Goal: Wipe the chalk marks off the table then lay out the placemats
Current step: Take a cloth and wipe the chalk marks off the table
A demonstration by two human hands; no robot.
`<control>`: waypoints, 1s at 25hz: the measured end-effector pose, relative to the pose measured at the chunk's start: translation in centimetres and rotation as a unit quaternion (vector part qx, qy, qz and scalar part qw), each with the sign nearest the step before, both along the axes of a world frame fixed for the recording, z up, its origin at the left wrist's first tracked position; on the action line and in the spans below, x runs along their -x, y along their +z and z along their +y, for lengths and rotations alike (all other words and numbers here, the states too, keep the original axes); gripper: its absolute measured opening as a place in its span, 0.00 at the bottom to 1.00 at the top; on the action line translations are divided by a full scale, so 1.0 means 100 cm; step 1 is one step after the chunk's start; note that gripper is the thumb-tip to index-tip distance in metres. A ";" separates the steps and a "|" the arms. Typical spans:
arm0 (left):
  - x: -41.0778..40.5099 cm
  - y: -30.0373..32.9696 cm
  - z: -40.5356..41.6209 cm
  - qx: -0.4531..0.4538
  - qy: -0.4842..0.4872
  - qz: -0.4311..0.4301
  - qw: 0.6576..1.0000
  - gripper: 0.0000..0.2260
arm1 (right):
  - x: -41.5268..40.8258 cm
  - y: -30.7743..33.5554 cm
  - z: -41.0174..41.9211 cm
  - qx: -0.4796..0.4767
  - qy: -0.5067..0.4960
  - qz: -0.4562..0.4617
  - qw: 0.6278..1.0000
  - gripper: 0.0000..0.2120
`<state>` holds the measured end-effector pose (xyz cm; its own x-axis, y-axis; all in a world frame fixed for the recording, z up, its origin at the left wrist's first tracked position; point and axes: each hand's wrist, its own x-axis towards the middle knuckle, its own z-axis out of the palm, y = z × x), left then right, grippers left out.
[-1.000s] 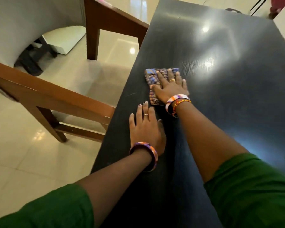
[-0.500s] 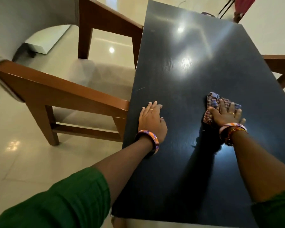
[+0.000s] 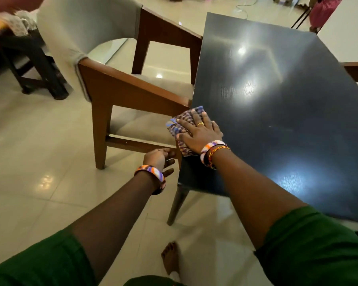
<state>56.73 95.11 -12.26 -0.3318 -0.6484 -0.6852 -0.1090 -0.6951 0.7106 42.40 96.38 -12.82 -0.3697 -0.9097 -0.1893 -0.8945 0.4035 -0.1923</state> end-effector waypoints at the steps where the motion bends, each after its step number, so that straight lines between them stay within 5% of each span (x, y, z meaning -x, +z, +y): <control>1: -0.012 -0.002 0.014 -0.001 -0.019 -0.011 1.000 0.11 | -0.016 -0.002 0.014 0.007 0.010 0.003 1.000 0.24; 6: -0.050 -0.009 0.062 0.154 -0.130 -0.122 0.972 0.11 | -0.083 -0.005 0.094 0.027 -0.021 -0.011 0.999 0.24; 14: -0.075 0.014 0.112 0.495 -0.386 -0.299 0.718 0.22 | -0.067 -0.020 0.201 0.063 -0.191 0.104 0.974 0.30; 20: -0.072 0.007 0.107 0.592 -0.410 -0.325 0.613 0.23 | 0.007 -0.009 0.263 0.017 -0.378 0.090 0.921 0.28; 25: -0.026 0.002 0.082 0.631 -0.392 -0.323 0.586 0.23 | -0.051 -0.035 0.202 0.170 -0.155 0.151 0.961 0.32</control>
